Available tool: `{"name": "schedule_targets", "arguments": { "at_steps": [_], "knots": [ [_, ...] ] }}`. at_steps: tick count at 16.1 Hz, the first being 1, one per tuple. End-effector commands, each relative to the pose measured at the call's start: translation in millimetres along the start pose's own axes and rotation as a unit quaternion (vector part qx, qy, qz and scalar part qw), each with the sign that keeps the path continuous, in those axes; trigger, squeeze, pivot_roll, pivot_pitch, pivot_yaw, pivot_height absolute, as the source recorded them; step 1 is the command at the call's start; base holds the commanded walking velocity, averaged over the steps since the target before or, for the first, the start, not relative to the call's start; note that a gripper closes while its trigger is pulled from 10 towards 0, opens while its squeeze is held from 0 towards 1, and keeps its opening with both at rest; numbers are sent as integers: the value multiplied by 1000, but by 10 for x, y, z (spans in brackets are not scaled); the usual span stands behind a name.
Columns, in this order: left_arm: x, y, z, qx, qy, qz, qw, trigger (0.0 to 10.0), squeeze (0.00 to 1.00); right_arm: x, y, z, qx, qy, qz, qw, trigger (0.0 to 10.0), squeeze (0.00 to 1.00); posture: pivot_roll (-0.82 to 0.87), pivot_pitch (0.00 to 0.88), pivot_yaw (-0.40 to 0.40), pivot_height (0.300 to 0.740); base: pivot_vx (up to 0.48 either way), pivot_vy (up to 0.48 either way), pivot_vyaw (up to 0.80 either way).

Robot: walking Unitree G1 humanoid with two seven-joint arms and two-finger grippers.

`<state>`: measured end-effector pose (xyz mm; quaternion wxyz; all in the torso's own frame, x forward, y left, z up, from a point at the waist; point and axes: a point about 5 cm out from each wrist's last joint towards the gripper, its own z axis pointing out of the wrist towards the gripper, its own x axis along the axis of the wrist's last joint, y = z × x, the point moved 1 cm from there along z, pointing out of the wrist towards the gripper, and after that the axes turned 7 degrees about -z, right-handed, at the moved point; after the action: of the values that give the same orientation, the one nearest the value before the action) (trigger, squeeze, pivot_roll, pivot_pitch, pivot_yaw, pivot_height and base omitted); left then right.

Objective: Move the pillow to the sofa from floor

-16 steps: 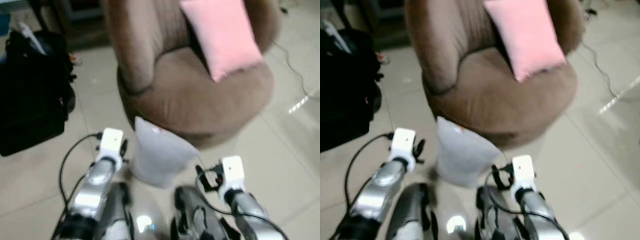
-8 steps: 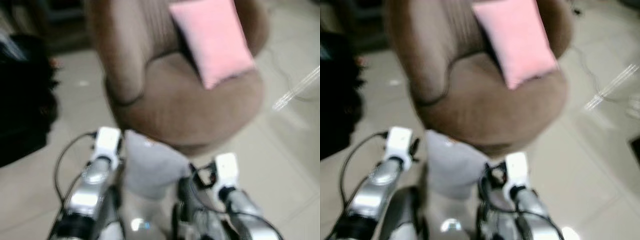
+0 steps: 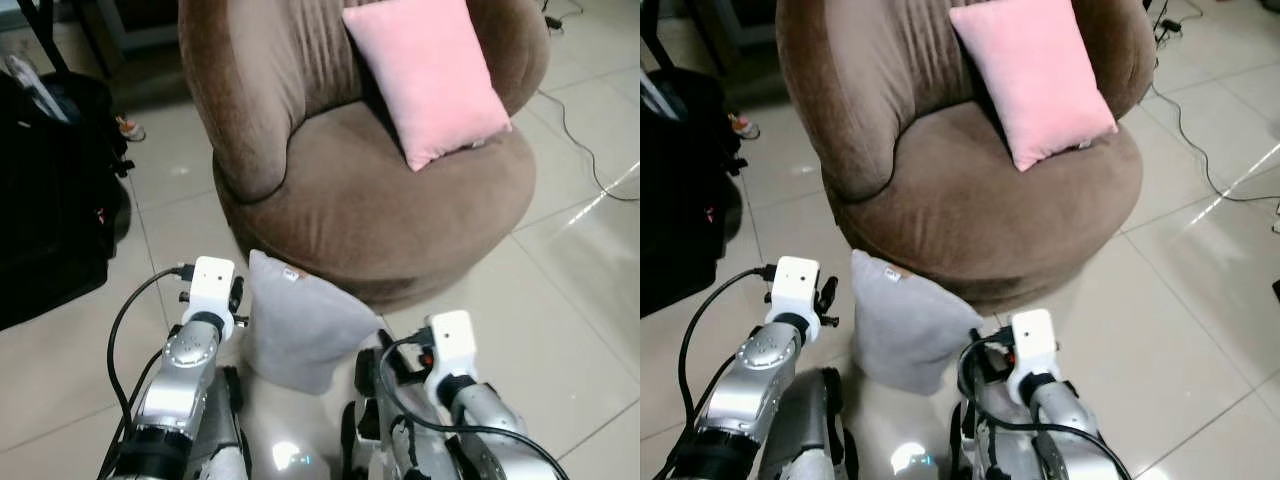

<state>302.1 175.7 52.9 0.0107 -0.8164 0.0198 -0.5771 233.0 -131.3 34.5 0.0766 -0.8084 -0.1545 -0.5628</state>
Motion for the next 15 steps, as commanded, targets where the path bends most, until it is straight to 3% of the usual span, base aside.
{"name": "schedule_targets", "arguments": {
  "at_steps": [1, 6, 13, 15],
  "knots": [
    [-81, -10, -31, 1, -15, -5, 1000, 10000, 0, -67, 23, -29, -4, -18, 0, 1000, 10000, 0, -115, 210, -60, 535, 0, 0, 0],
    [-100, 12, -40, -5, -20, -4, 1000, 10000, 0, -81, 41, -31, -14, -21, 3, 1000, 10000, 0, -115, 213, -58, 485, 0, 0, 0],
    [-73, 19, -30, -14, -17, 8, 1000, 10000, 0, -72, 24, -46, -9, -19, 4, 1000, 10000, 0, -121, 220, -58, 472, 0, 0, 0],
    [-70, 24, -33, -18, -15, 4, 1000, 10000, 0, -73, 18, -51, -7, -19, 4, 1000, 10000, 0, -121, 220, -57, 472, 480, 0, 0]
  ]
}}
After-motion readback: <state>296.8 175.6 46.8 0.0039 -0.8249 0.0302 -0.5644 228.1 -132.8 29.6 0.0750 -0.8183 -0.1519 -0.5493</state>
